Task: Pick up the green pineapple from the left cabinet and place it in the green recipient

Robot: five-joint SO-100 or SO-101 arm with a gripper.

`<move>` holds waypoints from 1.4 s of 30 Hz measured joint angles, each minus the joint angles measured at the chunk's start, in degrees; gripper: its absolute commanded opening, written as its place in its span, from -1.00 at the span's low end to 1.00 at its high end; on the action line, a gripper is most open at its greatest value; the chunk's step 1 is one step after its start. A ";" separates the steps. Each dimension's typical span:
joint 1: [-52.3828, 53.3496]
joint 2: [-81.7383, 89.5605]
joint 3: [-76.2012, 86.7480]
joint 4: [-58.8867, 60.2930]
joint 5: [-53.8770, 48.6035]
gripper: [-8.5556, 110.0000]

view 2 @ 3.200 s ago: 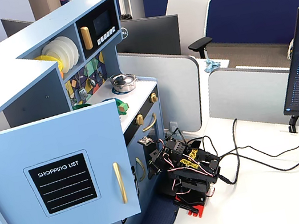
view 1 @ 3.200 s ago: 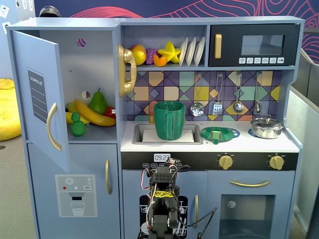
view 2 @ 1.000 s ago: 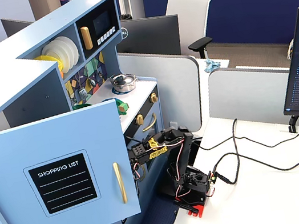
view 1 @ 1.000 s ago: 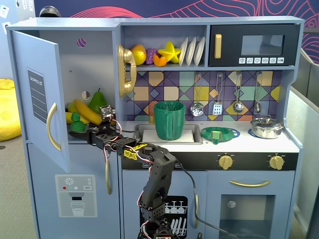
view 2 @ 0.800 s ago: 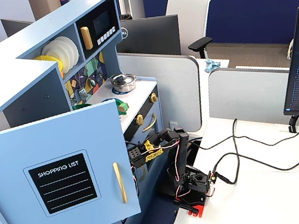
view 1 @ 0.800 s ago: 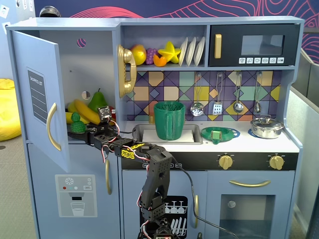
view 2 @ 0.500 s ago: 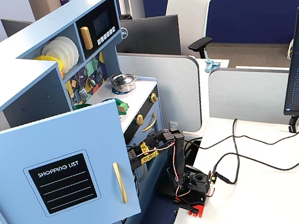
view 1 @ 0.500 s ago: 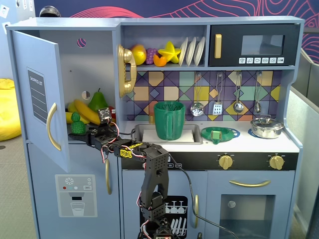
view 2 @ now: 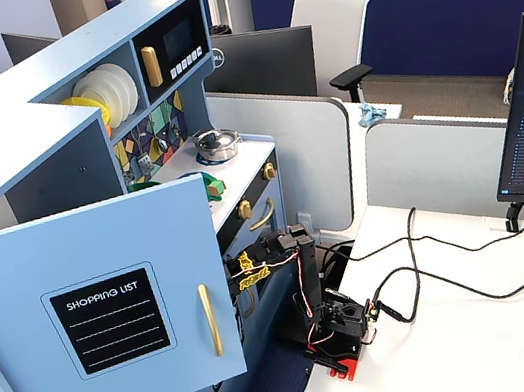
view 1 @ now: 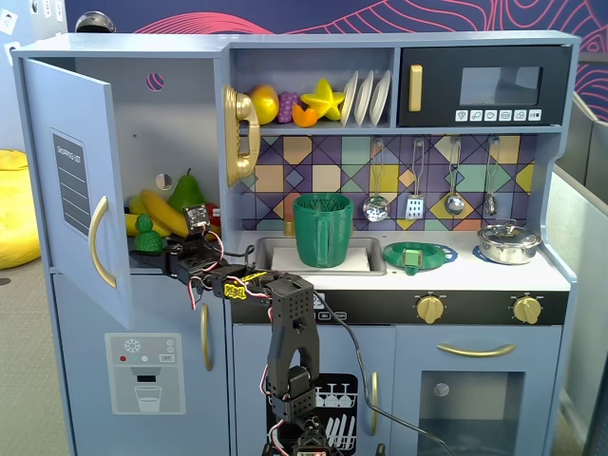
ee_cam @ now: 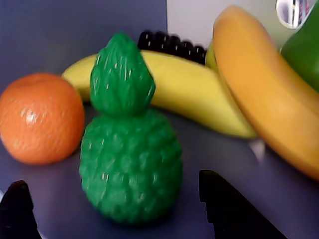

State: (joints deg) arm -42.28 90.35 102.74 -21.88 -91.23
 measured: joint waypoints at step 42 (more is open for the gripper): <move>-0.97 -11.34 -13.45 -0.35 -1.05 -0.86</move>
State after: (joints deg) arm -43.24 79.01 89.30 -22.24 -92.29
